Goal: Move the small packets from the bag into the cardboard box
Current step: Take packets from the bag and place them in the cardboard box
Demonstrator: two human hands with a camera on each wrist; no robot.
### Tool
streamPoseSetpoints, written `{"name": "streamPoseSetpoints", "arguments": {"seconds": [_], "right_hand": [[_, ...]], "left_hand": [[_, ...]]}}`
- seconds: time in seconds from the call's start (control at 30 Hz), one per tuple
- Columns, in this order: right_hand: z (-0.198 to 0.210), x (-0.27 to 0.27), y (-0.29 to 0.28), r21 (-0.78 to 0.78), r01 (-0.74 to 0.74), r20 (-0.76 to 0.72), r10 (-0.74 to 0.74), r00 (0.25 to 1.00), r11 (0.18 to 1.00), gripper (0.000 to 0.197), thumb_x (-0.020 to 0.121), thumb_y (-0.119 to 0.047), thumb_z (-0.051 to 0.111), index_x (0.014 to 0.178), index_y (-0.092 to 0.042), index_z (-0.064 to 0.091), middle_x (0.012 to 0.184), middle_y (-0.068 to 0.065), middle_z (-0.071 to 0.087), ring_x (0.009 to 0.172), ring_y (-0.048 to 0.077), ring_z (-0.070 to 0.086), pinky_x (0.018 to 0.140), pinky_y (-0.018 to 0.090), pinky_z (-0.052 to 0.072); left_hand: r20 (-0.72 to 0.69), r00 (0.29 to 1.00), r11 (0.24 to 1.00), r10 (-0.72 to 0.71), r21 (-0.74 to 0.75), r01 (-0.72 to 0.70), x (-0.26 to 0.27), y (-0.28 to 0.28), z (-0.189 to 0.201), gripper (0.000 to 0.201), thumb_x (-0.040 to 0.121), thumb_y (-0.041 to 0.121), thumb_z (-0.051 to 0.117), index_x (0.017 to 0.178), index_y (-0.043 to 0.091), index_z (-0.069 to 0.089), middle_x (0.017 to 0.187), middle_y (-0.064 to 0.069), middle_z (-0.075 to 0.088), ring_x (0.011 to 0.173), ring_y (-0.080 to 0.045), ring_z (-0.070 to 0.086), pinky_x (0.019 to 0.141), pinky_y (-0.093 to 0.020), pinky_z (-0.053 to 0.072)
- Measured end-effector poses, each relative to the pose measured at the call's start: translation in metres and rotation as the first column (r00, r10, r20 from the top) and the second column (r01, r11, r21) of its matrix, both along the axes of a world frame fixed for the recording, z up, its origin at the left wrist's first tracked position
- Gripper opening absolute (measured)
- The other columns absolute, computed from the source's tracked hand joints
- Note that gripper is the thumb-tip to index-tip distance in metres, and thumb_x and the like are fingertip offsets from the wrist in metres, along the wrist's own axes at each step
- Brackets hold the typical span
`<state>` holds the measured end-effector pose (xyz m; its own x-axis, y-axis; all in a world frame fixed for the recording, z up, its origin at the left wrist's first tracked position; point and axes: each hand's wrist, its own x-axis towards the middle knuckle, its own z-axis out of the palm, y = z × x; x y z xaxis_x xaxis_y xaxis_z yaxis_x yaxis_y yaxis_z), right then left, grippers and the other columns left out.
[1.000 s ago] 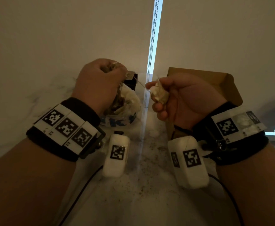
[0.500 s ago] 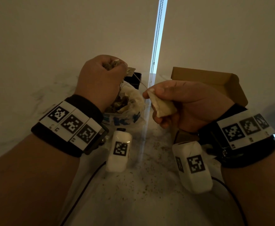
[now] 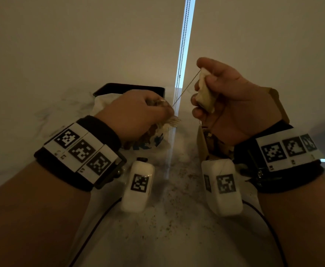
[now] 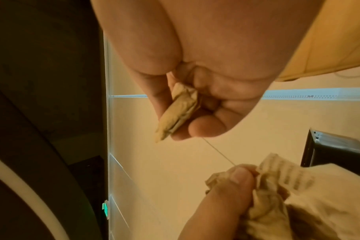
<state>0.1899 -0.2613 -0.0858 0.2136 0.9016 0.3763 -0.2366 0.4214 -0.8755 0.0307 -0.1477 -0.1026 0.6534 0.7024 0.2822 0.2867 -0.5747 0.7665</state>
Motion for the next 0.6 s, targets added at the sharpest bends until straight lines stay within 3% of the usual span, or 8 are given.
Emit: {"name": "streamPoseSetpoints", "arguments": {"seconds": [0.17,0.3,0.37,0.47,0.57,0.6], "right_hand": [[-0.001,0.001,0.005,-0.019,0.115,-0.020,-0.116,0.993,0.993,0.025,0.096,-0.006,0.045,0.107,-0.018,0.064,0.081,0.002,0.064,0.064,0.013,0.063,0.056,0.027,0.052],[-0.003,0.002,0.010,-0.086,0.167,-0.008,-0.168,0.986,0.982,0.037,0.096,0.004,0.036,0.106,-0.017,0.065,0.097,0.007,0.061,0.070,0.016,0.065,0.058,0.029,0.054],[-0.004,0.004,0.012,-0.116,0.234,0.003,-0.236,0.972,0.965,0.040,0.095,0.007,0.035,0.102,-0.018,0.066,0.101,0.009,0.061,0.072,0.018,0.066,0.059,0.029,0.055],[-0.008,0.011,0.016,-0.168,0.366,0.099,-0.354,0.930,0.915,0.032,0.091,0.005,0.050,0.098,-0.020,0.069,0.102,0.010,0.067,0.082,0.023,0.070,0.061,0.030,0.055],[-0.014,0.015,0.018,-0.193,0.462,0.233,-0.417,0.878,0.865,0.021,0.085,-0.002,0.066,0.092,-0.021,0.071,0.095,0.007,0.073,0.080,0.023,0.072,0.061,0.030,0.052],[-0.015,0.015,0.018,-0.189,0.479,0.268,-0.424,0.865,0.857,0.017,0.083,-0.004,0.069,0.088,-0.020,0.071,0.089,0.006,0.074,0.076,0.022,0.070,0.058,0.030,0.050]], "left_hand": [[-0.169,0.978,0.990,-0.122,-0.085,0.109,0.002,-0.007,-0.001,0.020,0.089,0.042,0.068,0.096,0.024,0.072,0.051,0.013,0.063,0.040,0.000,0.057,0.035,-0.010,0.036],[-0.202,0.967,0.987,-0.153,-0.087,0.138,0.003,-0.010,-0.002,0.021,0.086,0.046,0.068,0.096,0.027,0.072,0.050,0.016,0.062,0.041,0.001,0.057,0.037,-0.010,0.036],[-0.154,0.975,0.985,-0.162,-0.080,0.152,0.002,-0.010,-0.002,0.018,0.088,0.045,0.068,0.091,0.028,0.073,0.049,0.017,0.061,0.042,0.002,0.057,0.042,-0.010,0.038],[-0.003,0.981,0.972,-0.192,-0.140,0.190,0.001,-0.011,0.000,0.018,0.090,0.041,0.068,0.084,0.024,0.072,0.051,0.011,0.061,0.042,-0.003,0.056,0.043,-0.016,0.041],[0.151,0.966,0.935,-0.210,-0.259,0.244,0.000,-0.007,-0.001,0.026,0.091,0.039,0.067,0.087,0.014,0.073,0.059,-0.005,0.061,0.048,-0.025,0.052,0.049,-0.025,0.041],[0.196,0.956,0.912,-0.220,-0.307,0.273,0.000,-0.007,-0.001,0.028,0.093,0.037,0.066,0.082,0.012,0.071,0.058,-0.011,0.057,0.046,-0.026,0.047,0.048,-0.025,0.040]]}}
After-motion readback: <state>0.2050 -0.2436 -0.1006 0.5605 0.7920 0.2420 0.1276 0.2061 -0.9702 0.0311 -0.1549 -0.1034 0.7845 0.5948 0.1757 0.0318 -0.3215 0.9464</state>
